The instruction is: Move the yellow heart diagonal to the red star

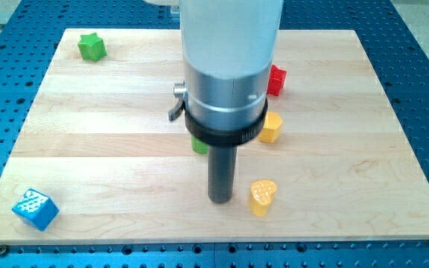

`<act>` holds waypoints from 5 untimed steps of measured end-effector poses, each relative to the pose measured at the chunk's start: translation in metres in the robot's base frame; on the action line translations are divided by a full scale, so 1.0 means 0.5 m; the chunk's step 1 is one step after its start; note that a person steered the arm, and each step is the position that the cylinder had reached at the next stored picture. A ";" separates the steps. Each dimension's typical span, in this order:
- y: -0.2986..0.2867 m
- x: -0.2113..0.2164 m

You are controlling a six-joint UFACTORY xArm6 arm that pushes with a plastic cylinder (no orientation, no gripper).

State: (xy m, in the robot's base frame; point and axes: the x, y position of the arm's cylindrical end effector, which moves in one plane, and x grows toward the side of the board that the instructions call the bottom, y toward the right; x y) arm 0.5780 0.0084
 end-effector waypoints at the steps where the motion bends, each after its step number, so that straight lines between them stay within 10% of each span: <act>1: 0.047 0.019; 5: 0.216 0.010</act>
State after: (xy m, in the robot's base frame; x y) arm 0.5829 0.1162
